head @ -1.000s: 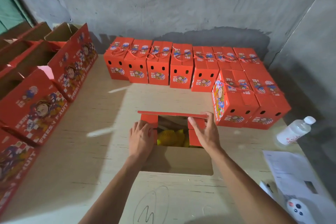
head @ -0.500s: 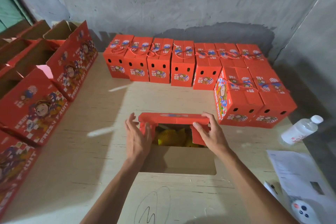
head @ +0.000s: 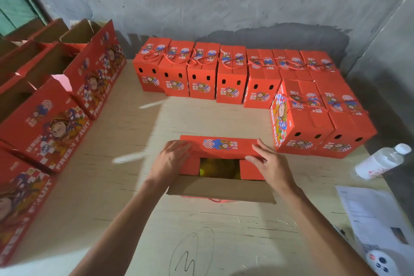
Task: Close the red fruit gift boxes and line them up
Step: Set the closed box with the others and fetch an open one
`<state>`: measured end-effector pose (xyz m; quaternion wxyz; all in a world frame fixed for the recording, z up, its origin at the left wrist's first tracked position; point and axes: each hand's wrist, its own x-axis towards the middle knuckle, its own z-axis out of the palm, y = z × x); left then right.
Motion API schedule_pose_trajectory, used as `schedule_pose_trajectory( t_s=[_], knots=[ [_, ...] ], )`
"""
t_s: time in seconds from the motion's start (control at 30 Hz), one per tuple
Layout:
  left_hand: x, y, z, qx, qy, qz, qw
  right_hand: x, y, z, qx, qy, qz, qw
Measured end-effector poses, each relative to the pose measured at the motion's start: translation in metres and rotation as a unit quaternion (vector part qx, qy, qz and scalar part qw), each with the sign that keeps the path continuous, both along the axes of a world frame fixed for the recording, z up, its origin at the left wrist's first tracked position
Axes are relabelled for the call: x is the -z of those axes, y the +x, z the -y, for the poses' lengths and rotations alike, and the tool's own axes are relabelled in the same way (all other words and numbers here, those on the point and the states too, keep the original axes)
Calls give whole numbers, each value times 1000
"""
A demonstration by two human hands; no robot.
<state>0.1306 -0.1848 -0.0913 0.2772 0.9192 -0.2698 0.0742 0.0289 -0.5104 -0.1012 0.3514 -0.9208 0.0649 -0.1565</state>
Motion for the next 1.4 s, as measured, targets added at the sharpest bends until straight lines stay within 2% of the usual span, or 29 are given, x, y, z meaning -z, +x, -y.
schedule_pose_trajectory(
  t_s=[0.1,0.27,0.6,0.77,0.87,1.0,1.07,1.17,1.27,1.4],
  knots=[
    [0,-1,4,-14,-28,46,998,1,1,1,-4,-20,5,1000],
    [-3,3,2,-32,-41,15,999,3,-1,2,-11,-8,4,1000],
    [4,6,-8,26,-48,57,997,-3,-7,10,-35,73,-9,997],
    [10,4,-12,21,-84,30,996,3,-9,4,-8,105,-13,994],
    [12,7,-6,-19,-115,-42,992,3,-7,3,3,132,-36,991],
    [-1,26,-2,1,-51,-120,992,-1,-3,-1,25,210,-62,975],
    [-17,39,1,19,55,-151,987,-6,-1,-4,56,283,-81,954],
    [-35,50,16,14,227,-165,960,-9,2,-4,87,404,-91,906],
    [-32,40,34,7,301,-143,943,-11,5,-3,52,407,-125,904],
    [-22,24,41,-31,300,-132,944,-14,8,-4,50,324,-144,934]
  ],
)
